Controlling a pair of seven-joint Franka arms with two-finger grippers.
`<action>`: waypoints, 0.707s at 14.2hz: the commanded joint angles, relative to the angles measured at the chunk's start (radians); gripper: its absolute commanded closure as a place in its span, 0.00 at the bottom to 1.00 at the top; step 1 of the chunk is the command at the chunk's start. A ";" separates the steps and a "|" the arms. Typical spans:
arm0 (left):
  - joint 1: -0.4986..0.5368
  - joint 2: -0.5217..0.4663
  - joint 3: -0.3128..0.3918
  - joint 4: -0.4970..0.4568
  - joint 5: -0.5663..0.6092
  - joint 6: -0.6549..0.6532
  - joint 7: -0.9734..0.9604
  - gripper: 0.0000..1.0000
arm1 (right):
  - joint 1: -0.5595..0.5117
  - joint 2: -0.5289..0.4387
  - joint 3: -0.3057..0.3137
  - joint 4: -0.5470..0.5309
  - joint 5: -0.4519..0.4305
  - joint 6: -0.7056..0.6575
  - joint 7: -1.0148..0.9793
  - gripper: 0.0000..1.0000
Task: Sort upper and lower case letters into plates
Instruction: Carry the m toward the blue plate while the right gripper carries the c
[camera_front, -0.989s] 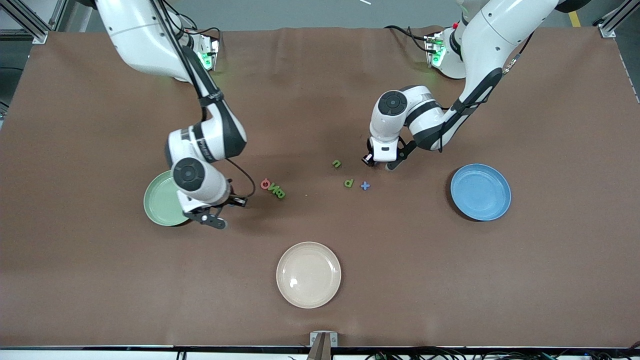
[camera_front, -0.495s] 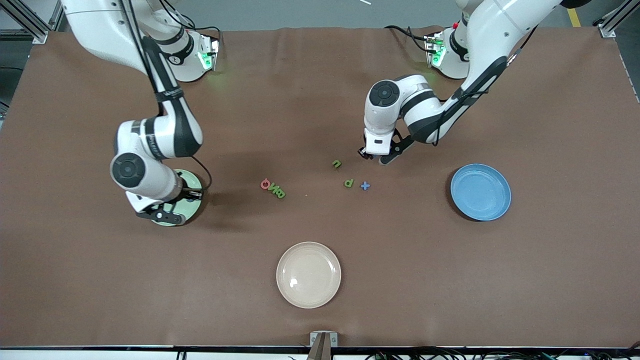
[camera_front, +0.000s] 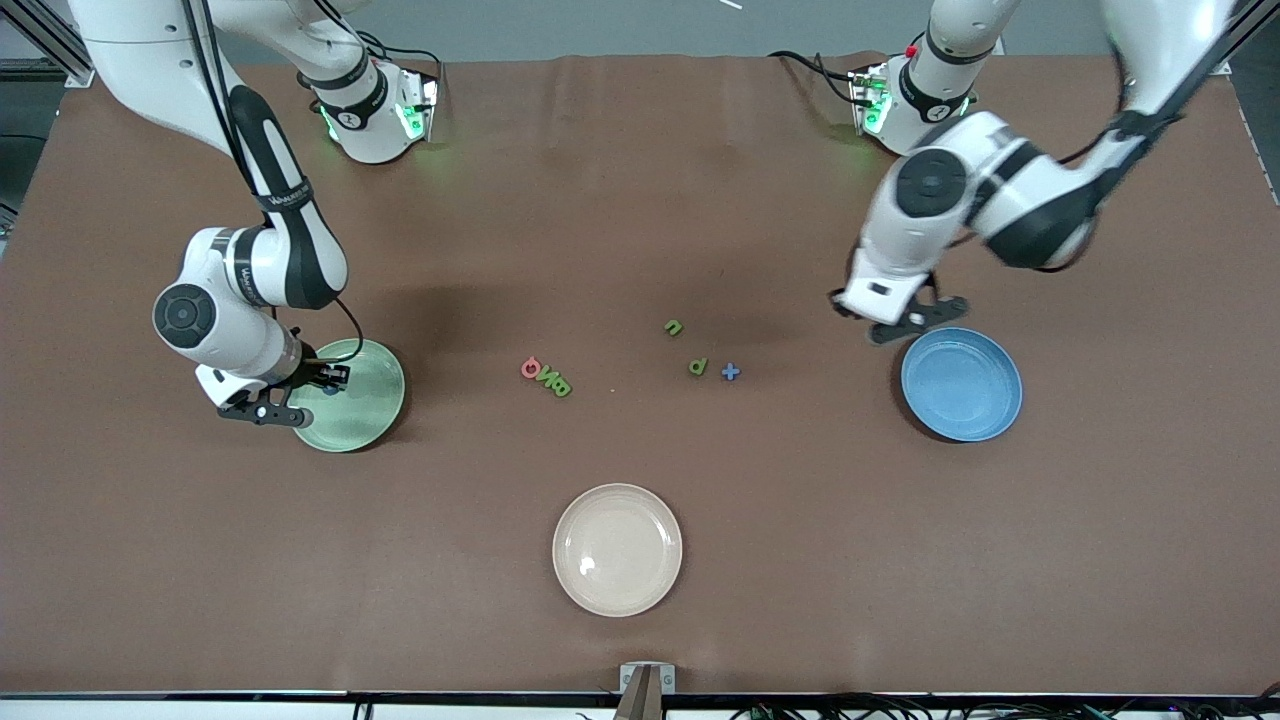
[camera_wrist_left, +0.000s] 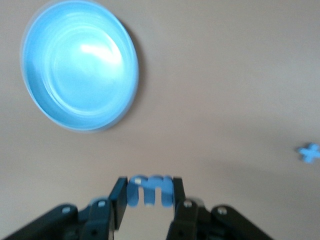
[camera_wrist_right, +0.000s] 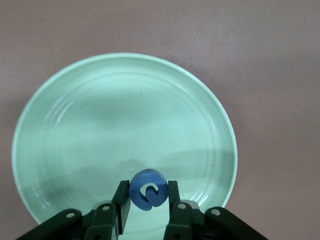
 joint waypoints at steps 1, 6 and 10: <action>0.132 0.000 -0.038 -0.036 -0.002 -0.008 0.213 0.94 | -0.015 -0.029 0.020 -0.042 0.027 0.018 -0.015 0.98; 0.237 0.020 0.003 -0.134 0.133 0.128 0.314 0.94 | -0.008 -0.018 0.020 -0.042 0.043 0.020 -0.015 0.29; 0.236 0.039 0.136 -0.154 0.222 0.230 0.361 0.95 | 0.001 -0.019 0.022 -0.010 0.043 0.002 -0.012 0.00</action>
